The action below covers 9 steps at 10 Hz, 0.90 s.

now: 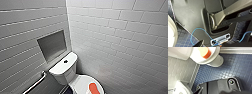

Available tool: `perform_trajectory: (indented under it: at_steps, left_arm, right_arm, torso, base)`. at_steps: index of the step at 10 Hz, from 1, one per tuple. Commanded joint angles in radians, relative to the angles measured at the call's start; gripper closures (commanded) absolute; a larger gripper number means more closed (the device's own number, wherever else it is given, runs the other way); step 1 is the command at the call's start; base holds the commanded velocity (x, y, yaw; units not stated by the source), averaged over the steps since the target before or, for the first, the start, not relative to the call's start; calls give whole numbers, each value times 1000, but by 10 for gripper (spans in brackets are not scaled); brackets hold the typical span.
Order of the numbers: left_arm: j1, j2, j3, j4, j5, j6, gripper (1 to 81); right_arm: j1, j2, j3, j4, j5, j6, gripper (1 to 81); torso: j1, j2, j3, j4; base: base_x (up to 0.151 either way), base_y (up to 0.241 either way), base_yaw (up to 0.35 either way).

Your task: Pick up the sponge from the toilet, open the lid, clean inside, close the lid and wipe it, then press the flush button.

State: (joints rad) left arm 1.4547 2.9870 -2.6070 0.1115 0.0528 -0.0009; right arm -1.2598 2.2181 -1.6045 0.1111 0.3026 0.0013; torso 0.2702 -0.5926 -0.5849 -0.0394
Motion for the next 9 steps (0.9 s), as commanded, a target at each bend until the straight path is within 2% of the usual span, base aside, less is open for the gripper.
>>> perform_trajectory:
  at_steps: [1, 4, 5, 6, 7, 8, 9]
  left_arm:
    - [-7, 9, 1, -12, 70, -1, 10]
    - [-3, 11, 1, -12, 70, -2, 10]
    - [-1, 14, 1, -12, 68, -2, 10]
    - [-1, 17, 1, -10, 68, -2, 10]
    - [-1, 18, 1, -10, 68, -2, 10]
    - [-1, 17, 1, -10, 68, -2, 10]
    - [-1, 17, 1, -10, 68, -2, 10]
  right_arm:
    - [165, -9, -70, 10, -105, 31, 10]
    - [228, 16, -104, 12, -149, 42, 10]
    - [228, 14, -100, 13, -149, 42, 10]
    - [228, 14, -101, 13, -149, 42, 10]
    - [228, 13, -101, 13, -149, 42, 10]
    - [230, 11, -100, 15, -149, 42, 10]
    - [236, 11, -107, 19, -149, 55, 10]
  torso:
    - [63, -97, 0, 0]
    - [135, -212, 0, 0]
    - [159, -251, 0, 95]
    - [177, -280, 0, 100]
    - [195, -309, 0, 118]
    - [214, -339, 0, 50]
    - [230, -369, -2, 78]
  base:
    - [0, 0, 0]
    - [0, 0, 0]
    - [0, 0, 0]
    - [0, 0, 0]
    - [0, 0, 0]
    - [0, 0, 0]
    - [0, 0, 0]
